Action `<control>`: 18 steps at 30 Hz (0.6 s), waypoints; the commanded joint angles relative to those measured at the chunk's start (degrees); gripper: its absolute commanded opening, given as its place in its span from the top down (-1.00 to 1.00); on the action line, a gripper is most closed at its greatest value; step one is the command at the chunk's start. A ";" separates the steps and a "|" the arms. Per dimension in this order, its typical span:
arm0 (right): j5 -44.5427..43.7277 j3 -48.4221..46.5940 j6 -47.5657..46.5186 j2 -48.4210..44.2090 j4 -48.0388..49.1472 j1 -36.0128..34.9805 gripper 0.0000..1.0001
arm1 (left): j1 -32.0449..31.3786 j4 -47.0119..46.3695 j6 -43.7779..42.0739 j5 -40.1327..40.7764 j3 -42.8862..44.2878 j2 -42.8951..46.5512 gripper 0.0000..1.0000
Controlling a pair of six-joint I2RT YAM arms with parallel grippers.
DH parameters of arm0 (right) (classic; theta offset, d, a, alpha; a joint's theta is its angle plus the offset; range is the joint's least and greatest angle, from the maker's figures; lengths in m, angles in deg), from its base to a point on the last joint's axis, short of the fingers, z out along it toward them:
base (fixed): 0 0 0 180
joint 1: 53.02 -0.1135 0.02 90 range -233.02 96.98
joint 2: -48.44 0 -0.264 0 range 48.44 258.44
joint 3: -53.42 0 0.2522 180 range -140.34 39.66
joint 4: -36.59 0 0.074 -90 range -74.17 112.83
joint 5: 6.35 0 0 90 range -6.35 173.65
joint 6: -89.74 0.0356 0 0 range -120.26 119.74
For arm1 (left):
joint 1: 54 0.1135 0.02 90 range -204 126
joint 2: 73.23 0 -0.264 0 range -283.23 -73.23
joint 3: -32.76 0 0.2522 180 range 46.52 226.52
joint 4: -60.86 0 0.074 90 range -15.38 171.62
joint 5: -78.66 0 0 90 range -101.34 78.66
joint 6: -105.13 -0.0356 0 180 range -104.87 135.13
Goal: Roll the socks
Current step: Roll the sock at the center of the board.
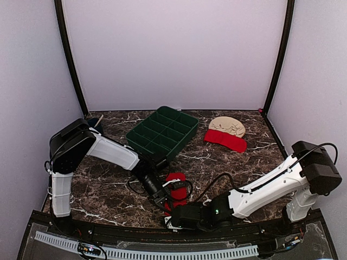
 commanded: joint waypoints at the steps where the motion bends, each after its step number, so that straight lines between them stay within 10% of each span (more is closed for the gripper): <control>1: 2.26 -1.48 0.56 1.60 0.60 0.88 0.65 | 0.41 0.97 -1.07 -1.73 0.73 -0.17 0.95; 6: 3.98 -1.67 1.55 1.41 0.07 2.15 0.99 | 0.45 1.15 -1.16 -1.66 0.44 -0.16 0.92; 18: 9.48 -2.64 3.92 -0.31 -1.91 5.32 1.00 | 0.46 -0.25 1.36 5.26 -1.60 3.48 0.43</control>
